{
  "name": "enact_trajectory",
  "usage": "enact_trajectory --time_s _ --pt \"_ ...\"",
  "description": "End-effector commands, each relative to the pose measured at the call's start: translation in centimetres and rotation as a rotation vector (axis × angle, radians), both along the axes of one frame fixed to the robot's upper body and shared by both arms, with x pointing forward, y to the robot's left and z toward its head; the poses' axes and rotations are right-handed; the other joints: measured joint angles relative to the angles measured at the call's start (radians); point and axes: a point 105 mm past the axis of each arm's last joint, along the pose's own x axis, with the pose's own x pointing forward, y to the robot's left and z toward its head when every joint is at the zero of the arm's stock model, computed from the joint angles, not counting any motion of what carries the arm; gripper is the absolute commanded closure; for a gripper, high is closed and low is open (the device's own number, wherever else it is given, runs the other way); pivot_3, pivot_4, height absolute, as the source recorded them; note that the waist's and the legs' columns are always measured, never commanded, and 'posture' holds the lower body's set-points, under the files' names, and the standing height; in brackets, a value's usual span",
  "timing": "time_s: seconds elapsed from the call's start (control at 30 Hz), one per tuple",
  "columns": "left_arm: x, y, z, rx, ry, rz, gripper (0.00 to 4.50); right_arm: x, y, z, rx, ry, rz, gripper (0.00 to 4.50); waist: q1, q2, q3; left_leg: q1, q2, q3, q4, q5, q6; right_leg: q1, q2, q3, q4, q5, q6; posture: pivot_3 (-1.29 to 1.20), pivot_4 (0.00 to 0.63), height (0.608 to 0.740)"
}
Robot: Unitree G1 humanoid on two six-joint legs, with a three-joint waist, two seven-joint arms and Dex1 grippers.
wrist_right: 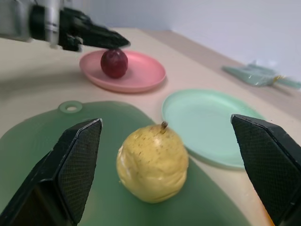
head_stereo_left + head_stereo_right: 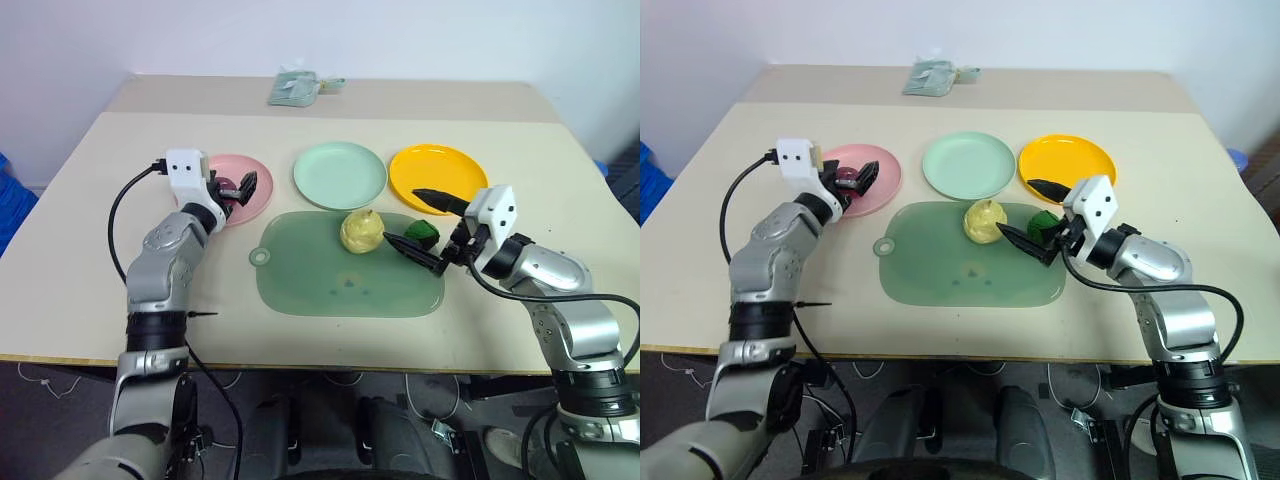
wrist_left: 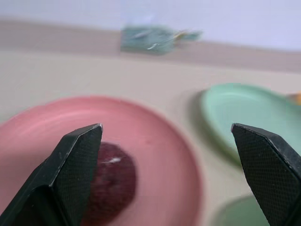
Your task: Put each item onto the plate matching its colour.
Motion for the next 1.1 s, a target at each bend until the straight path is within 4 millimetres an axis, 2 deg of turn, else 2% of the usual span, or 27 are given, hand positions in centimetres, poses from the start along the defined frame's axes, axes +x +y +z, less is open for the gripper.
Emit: enact_trajectory --time_s 0.03,0.3,0.4,0.53,0.77,0.93,1.03,1.1 --pt "-3.8 -1.3 2.3 0.039 -0.111 -0.236 0.01 0.5 1.5 0.1 0.01 0.027 0.021 0.0 -0.009 0.0 0.0 0.0 0.0 0.0 0.0 0.0 0.0 0.0 -0.001 0.0 0.0 -0.001 -0.001 0.0 0.15 0.74" --pt "-9.7 -1.9 1.2 0.19 -0.131 -0.53 0.01 2.1 3.4 -1.2 -0.002 0.108 0.048 0.0 -0.014 0.001 0.0 0.0 -0.001 -0.001 -0.001 -0.003 -0.002 -0.001 -0.004 0.001 -0.001 -0.003 -0.006 0.0 0.15 0.74" --pt "-12.1 -2.1 0.4 0.204 -0.086 -0.665 0.01 2.7 4.0 -1.6 -0.016 0.124 0.059 0.0 -0.017 0.001 0.0 0.0 0.0 -0.001 -0.002 -0.003 -0.002 -0.002 -0.004 0.001 -0.001 -0.003 -0.006 0.0 0.15 0.74" --pt "-14.4 -1.9 0.4 0.218 -0.057 -0.759 0.01 3.1 4.3 -1.9 -0.023 0.147 0.075 0.0 -0.017 0.002 0.0 -0.001 0.0 0.0 -0.003 -0.003 -0.002 -0.003 -0.004 0.001 -0.001 -0.003 -0.007 0.0 0.15 0.74" --pt "-16.7 -1.9 0.9 0.251 -0.03 -0.859 0.01 4.0 4.6 -2.7 -0.044 0.147 0.075 0.0 -0.017 0.002 0.0 -0.001 0.0 0.0 -0.003 -0.003 -0.002 -0.003 -0.004 0.001 -0.002 -0.003 -0.007 0.0 0.15 0.74" --pt "-17.0 -2.3 1.3 0.257 -0.035 -0.874 0.01 4.4 4.7 -3.0 -0.045 0.155 0.077 0.0 -0.018 0.002 0.001 -0.001 0.0 0.0 -0.003 -0.003 -0.002 -0.003 -0.004 0.001 -0.002 -0.003 -0.007 0.0 0.15 0.74" --pt "-16.9 -2.5 1.4 0.258 -0.045 -0.87 0.0 4.6 4.5 -2.9 -0.038 0.155 0.071 0.85 -0.018 0.002 0.001 -0.001 0.0 0.0 -0.003 -0.003 -0.002 -0.003 -0.004 0.001 -0.002 -0.003 -0.007 0.0 0.15 0.74" --pt "-16.7 -2.6 1.5 0.257 -0.052 -0.861 0.0 4.9 4.4 -2.6 -0.032 0.144 0.058 1.69 -0.018 0.002 0.001 -0.001 0.0 0.0 -0.003 -0.003 -0.002 -0.003 -0.004 0.001 -0.002 -0.003 -0.007 0.0 0.15 0.74"
